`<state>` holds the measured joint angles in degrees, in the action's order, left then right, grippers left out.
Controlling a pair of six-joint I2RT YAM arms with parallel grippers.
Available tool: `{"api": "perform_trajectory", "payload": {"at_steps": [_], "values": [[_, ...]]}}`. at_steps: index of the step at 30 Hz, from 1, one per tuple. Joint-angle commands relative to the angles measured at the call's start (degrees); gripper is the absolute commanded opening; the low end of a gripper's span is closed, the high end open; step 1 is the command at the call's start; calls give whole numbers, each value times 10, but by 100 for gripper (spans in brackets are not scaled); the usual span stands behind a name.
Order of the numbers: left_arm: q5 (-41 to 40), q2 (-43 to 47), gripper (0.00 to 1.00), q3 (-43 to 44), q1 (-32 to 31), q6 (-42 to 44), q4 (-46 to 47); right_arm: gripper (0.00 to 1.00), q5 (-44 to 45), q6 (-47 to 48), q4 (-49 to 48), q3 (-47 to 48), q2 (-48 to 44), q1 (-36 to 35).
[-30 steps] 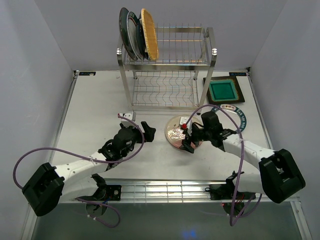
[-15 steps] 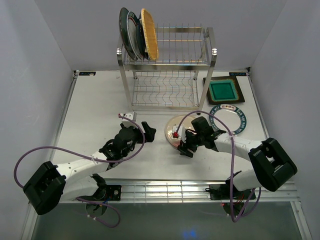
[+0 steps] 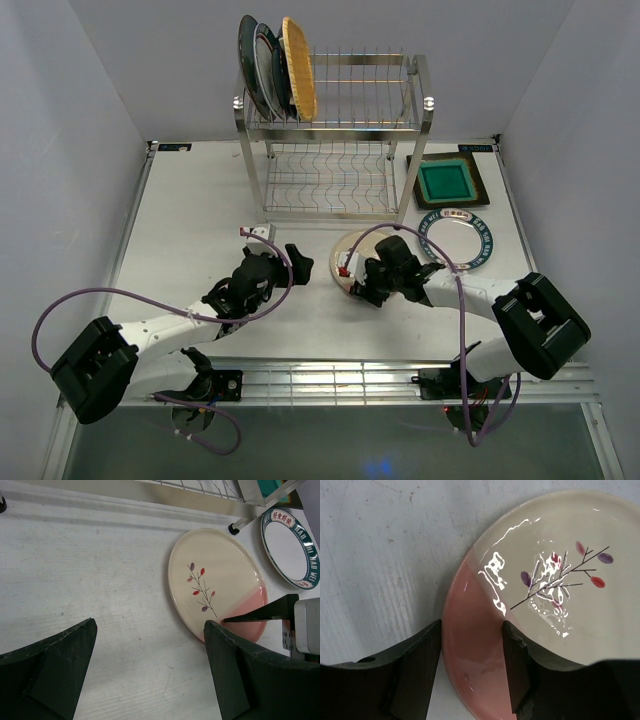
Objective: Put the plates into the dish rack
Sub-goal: Pick up the plate at the center of the board.
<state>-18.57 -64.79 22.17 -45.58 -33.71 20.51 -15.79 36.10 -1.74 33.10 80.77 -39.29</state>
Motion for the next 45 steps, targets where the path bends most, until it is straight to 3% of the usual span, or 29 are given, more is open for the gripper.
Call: {"api": "perform_trajectory", "payload": {"at_steps": [1, 6, 9, 12, 16, 17, 36, 45], "values": [[5, 12, 98, 5, -1, -4, 16, 57, 44, 13, -34, -11, 8, -18], [4, 23, 98, -1, -2, -4, 16, 55, 60, 17, -46, -17, 9, -30], [3, 27, 98, -4, -2, -4, 16, 47, 71, 20, -48, -19, 15, -38], [0, 25, 98, -5, -1, -11, 17, 36, 87, 26, -54, -23, 20, -49], [-1, 13, 98, 1, -1, -38, 17, 10, 95, 28, -56, -24, 22, -56], [-3, 10, 98, 1, -1, -47, 17, 8, 94, 28, -56, -25, 21, -56], [85, -155, 98, 64, -2, -287, 25, 8, 46, 35, -98, -87, -109, -56], [139, -255, 98, 63, -4, -362, 130, 8, 3, 42, -92, -107, -177, -54]]}}
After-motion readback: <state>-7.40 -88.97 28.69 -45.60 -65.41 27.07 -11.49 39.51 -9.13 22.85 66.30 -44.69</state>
